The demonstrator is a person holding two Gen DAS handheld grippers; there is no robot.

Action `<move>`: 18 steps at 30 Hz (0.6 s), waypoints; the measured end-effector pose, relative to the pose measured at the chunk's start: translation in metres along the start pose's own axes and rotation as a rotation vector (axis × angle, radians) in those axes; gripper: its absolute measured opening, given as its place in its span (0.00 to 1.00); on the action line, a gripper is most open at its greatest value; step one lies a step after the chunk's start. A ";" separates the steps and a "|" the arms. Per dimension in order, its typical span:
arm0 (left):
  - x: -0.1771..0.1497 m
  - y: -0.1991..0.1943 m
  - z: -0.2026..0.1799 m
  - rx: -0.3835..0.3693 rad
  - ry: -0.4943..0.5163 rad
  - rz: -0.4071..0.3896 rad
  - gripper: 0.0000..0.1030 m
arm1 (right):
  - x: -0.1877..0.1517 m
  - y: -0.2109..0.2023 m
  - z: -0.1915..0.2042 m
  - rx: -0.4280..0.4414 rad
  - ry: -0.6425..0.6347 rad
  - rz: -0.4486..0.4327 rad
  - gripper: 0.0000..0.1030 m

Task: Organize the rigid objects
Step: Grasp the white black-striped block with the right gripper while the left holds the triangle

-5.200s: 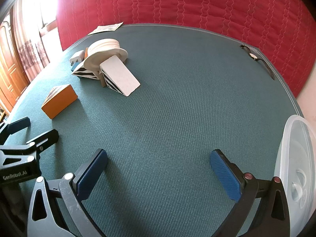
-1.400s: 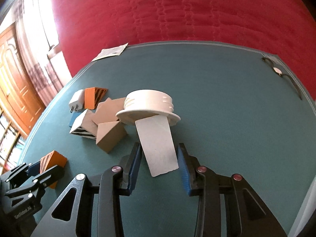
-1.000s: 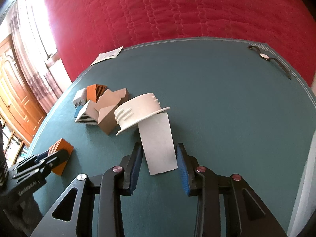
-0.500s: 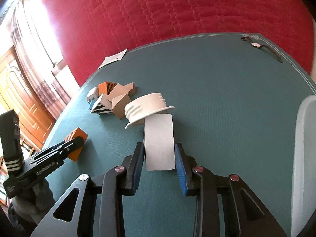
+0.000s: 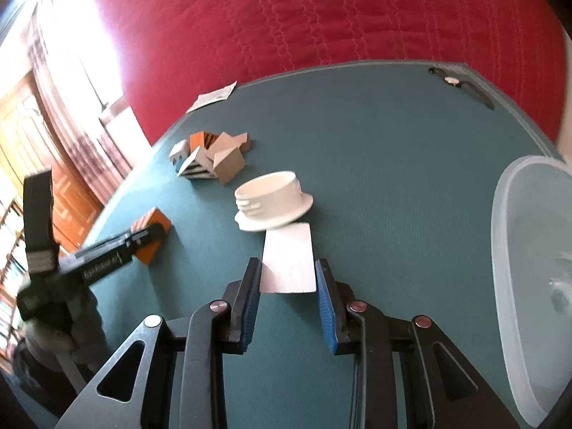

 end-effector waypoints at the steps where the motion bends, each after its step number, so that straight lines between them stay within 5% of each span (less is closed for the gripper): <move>1: 0.000 0.000 0.000 -0.001 0.000 0.000 0.33 | -0.002 0.000 0.002 -0.008 -0.014 0.002 0.30; 18: 0.000 0.000 0.000 -0.002 -0.006 0.001 0.33 | 0.000 0.020 0.008 -0.026 -0.013 0.027 0.40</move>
Point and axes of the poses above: each gripper's, at about its wrist camera, not at the fingertips, and y roughly the way its jaws point, z to its left, x to its top, the point moved 4 cm from there along y, roughly the way its jaws point, and after that the axes turned 3 degrees about -y, right-handed, at the moved point
